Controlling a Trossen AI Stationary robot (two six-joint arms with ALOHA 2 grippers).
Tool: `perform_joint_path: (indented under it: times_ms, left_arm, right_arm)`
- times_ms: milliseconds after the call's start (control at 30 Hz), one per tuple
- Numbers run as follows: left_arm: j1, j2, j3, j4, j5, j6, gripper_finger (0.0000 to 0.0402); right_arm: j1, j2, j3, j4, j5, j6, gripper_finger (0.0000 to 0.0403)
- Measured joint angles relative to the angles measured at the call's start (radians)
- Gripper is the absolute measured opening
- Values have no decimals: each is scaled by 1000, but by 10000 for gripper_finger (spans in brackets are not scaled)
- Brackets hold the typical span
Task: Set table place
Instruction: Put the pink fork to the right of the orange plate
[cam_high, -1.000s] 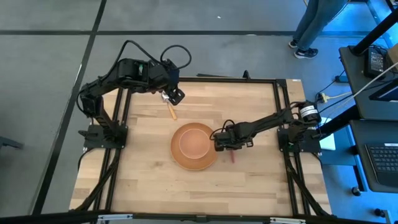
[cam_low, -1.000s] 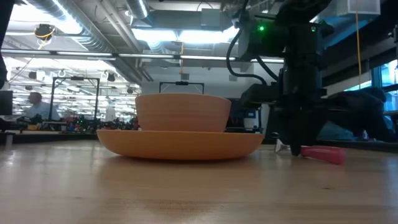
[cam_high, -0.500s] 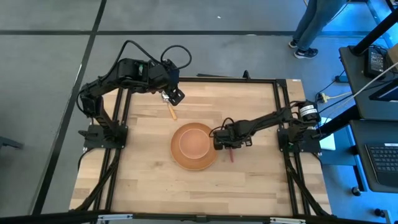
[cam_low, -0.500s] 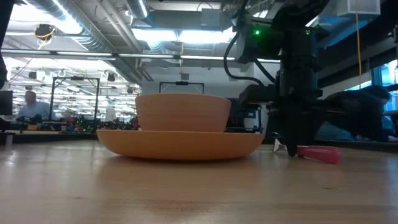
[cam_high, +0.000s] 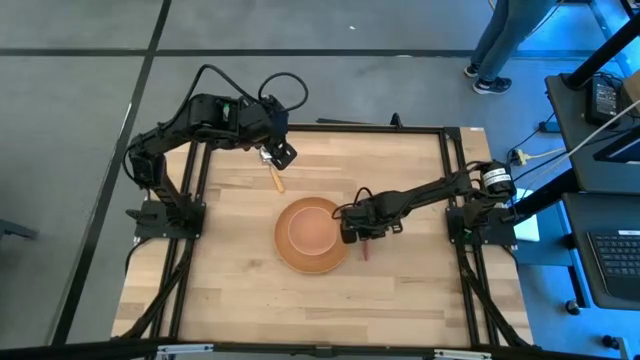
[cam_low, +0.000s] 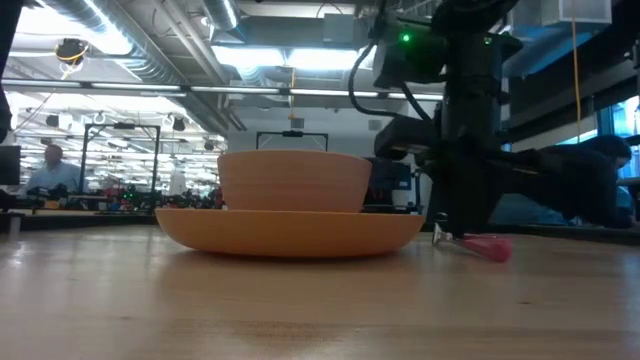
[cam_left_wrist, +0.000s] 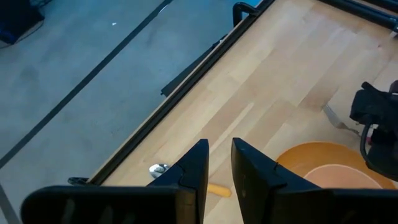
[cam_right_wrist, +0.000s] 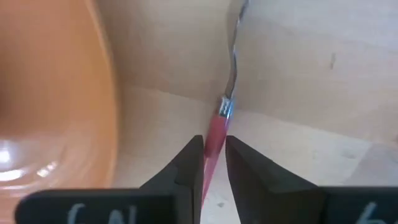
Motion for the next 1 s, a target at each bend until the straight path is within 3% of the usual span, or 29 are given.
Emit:
perform_joint_path:
  times_ms: [467,733,867,1000]
  left_arm:
    - [0,0,0,0,2,0,63]
    - [0,0,0,0,2,0,63]
    - [0,0,0,0,2,0,63]
    - [0,0,0,0,2,0,63]
  right_arm:
    - [-6,-2,113,-238,19,-52,58]
    - [-5,-2,114,-244,22,-86,8]
    - [-6,-2,114,-245,34,-106,7]
    - [-6,-2,114,-248,118,-108,4]
